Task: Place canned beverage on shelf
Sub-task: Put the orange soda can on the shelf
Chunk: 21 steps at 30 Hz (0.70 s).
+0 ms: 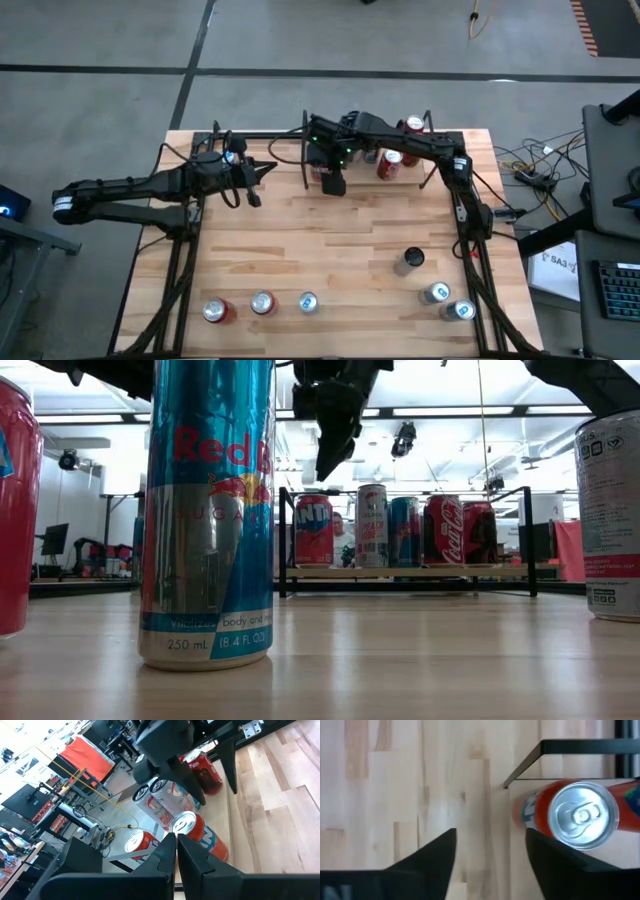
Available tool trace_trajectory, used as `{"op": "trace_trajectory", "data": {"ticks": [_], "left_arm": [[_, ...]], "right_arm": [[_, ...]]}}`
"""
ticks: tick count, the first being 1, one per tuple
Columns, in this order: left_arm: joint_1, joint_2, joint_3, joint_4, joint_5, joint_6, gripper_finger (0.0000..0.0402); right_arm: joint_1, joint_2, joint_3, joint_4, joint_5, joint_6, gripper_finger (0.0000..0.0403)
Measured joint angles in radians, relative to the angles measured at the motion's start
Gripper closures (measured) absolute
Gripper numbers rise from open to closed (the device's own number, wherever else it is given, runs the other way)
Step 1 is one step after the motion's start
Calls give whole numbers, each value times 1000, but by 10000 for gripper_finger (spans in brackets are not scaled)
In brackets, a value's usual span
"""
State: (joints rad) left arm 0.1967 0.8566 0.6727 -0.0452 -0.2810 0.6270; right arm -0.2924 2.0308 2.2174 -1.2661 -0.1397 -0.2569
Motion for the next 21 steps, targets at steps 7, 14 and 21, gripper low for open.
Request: {"op": "trace_trajectory", "data": {"ticks": [7,14,21], "left_arm": [[0,0,0,0,0,0,402],[0,0,0,0,0,0,402],[0,0,0,0,0,0,402]], "right_arm": [[-5,0,-62,33,35,-1,308],[-21,0,-111,89,62,-42,390],[-42,0,-112,102,63,-43,390]]}}
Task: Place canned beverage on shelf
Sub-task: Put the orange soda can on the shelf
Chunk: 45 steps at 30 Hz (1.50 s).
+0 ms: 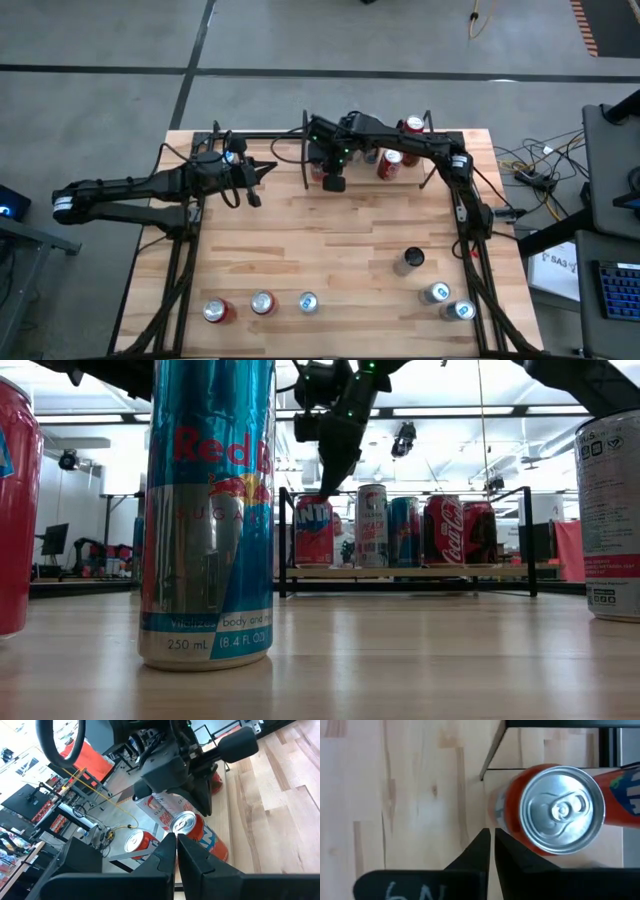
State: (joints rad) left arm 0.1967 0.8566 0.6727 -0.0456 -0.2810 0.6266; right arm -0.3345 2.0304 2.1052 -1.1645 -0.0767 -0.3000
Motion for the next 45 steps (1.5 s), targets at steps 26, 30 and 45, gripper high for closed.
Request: {"op": "trace_trajectory", "data": {"ticks": [26,30,45], "left_arm": [[0,0,0,0,0,4,402],[0,0,0,0,0,4,402],[0,0,0,0,0,8,402]], "right_arm": [[-7,0,-53,105,91,-11,390],[-6,0,-54,108,147,14,390],[-11,0,-61,188,105,30,390]]}}
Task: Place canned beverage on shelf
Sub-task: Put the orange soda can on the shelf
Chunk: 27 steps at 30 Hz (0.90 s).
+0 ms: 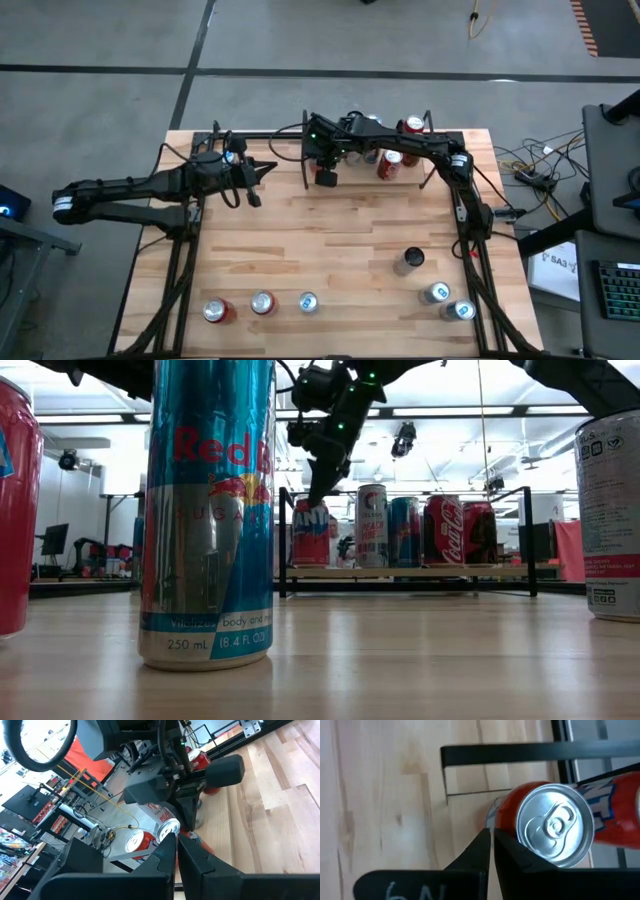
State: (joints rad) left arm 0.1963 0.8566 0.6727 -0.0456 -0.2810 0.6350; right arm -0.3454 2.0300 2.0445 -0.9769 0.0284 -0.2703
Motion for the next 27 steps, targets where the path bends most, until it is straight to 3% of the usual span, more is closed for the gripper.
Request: {"op": "trace_trajectory", "data": {"ticks": [27], "left_arm": [[0,0,0,1,0,4,402]], "right_arm": [[-35,0,-22,46,59,7,390]]}}
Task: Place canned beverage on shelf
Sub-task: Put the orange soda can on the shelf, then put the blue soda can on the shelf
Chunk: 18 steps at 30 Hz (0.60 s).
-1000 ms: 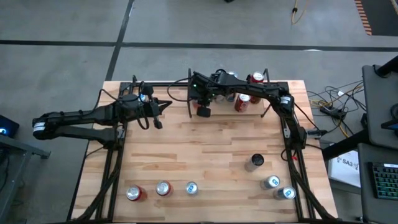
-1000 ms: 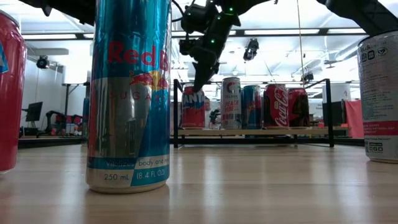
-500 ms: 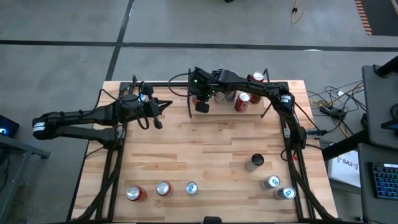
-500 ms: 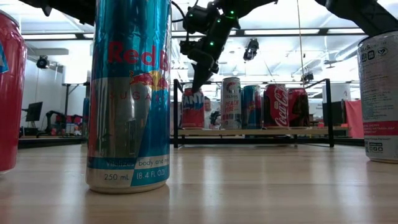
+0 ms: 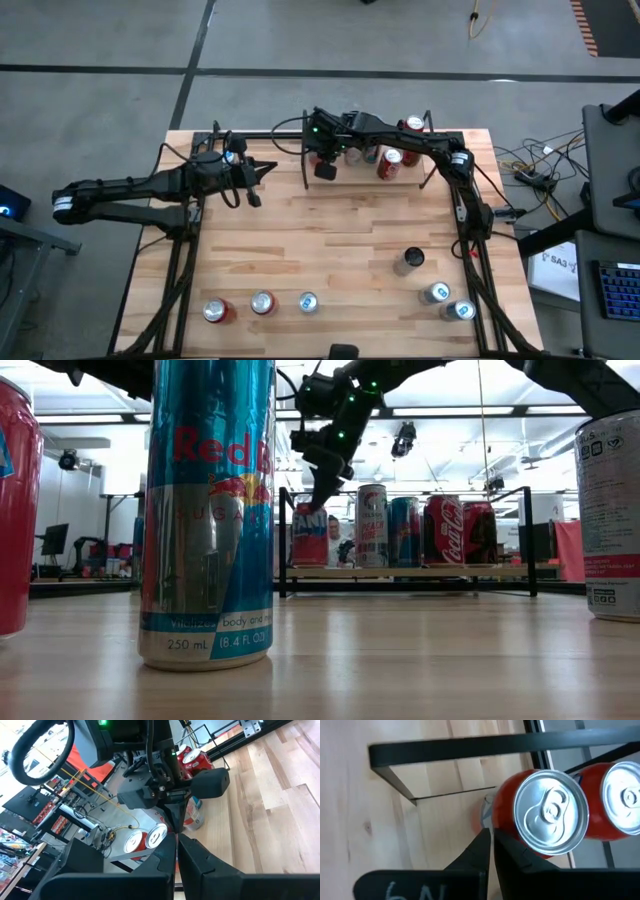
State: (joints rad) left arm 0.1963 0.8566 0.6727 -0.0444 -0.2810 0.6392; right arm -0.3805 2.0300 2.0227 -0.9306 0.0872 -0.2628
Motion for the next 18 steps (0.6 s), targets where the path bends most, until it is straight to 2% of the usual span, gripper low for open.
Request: {"op": "trace_trajectory", "data": {"ticks": [13,18], "left_arm": [[0,0,0,0,0,4,402],[0,0,0,0,0,-6,402]], "right_arm": [[20,-38,0,-31,-10,31,390],[55,-119,-36,-28,-88,76,390]]}}
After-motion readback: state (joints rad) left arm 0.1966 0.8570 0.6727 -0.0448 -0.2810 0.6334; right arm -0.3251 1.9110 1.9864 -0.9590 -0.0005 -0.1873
